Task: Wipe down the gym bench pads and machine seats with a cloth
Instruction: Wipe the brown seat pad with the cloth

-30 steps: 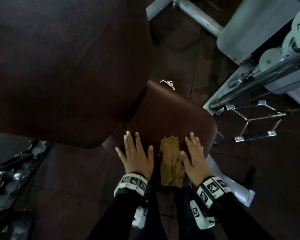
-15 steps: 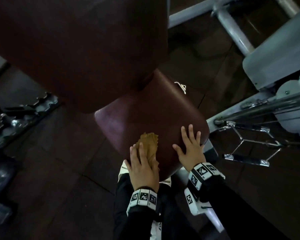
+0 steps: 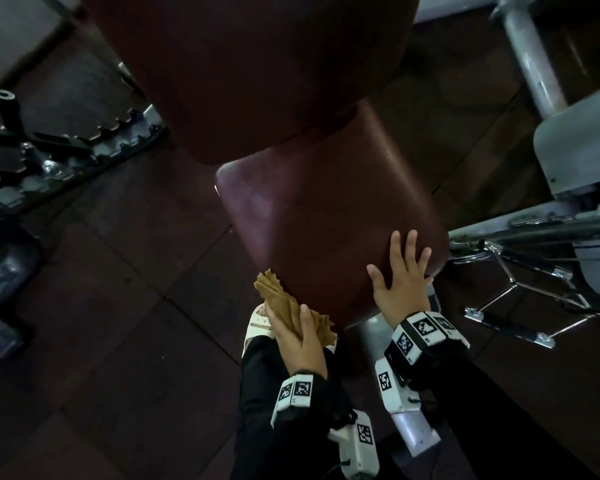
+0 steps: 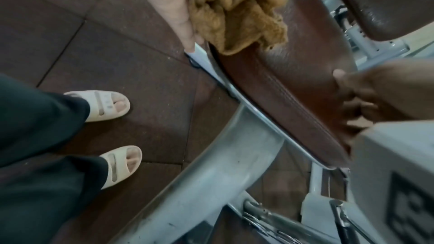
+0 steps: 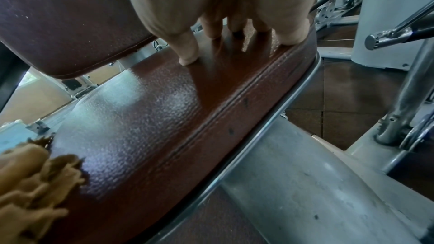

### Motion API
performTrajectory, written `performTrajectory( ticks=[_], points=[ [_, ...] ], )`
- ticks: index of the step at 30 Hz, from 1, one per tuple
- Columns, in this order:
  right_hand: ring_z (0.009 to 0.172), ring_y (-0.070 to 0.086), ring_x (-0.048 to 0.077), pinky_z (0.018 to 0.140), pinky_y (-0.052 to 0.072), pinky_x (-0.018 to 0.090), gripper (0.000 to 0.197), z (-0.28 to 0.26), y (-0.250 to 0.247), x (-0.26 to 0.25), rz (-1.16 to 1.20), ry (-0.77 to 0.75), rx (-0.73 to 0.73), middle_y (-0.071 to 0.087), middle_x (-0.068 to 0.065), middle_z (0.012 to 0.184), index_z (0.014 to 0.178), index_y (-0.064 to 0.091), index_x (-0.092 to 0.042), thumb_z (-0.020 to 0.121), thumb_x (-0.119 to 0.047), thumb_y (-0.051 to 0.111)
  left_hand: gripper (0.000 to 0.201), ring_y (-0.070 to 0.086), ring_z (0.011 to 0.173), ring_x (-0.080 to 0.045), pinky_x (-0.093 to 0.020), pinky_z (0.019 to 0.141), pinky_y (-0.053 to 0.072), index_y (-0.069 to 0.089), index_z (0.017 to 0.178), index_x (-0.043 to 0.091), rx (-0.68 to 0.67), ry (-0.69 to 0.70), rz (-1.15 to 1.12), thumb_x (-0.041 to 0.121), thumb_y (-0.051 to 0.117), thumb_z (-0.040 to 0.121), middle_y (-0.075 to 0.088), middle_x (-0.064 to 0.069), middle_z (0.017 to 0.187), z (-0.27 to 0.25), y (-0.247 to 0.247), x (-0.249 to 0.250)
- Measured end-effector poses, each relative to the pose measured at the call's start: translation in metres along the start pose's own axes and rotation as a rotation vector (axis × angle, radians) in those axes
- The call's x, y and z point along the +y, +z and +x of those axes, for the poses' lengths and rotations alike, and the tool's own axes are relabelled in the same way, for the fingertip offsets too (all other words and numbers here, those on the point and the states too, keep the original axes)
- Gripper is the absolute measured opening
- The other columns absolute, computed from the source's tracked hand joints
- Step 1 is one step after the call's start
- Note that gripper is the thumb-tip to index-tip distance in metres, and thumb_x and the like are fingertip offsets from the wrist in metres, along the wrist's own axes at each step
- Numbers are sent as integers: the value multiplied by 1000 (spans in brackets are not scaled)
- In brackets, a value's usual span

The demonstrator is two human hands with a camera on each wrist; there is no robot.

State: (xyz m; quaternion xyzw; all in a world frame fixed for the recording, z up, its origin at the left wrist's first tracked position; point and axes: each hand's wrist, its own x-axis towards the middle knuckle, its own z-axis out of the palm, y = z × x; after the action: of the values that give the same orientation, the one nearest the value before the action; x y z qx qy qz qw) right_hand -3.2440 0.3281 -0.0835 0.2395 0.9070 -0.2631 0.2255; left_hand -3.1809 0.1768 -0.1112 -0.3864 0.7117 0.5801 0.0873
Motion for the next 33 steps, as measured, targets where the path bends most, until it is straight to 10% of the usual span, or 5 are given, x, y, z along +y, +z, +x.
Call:
performTrajectory(
  ticks=[12,21,33],
  points=[
    [142,-19,28,110,1,61,71,1,3,-1,-10,4,16,-17,-8,156,148,-1,-32,95,-42,43,69,50,125,-26,-40,106,38,15,147,44,30,50,177,61,45,88,48,0,143,122,-9,61],
    [142,-19,28,110,3,62,70,2,2,-2,-4,26,2,-17,-10,155,148,-2,-33,94,-42,43,72,44,129,-22,-23,96,32,11,149,39,-11,39,144,48,51,91,37,-3,150,60,-7,29],
    [143,-17,29,110,4,62,70,5,4,0,-16,26,15,-23,-19,146,147,-2,-34,94,-43,43,69,53,121,-25,-32,99,36,22,146,40,-28,105,249,64,46,86,54,1,136,197,-14,119]
  ],
)
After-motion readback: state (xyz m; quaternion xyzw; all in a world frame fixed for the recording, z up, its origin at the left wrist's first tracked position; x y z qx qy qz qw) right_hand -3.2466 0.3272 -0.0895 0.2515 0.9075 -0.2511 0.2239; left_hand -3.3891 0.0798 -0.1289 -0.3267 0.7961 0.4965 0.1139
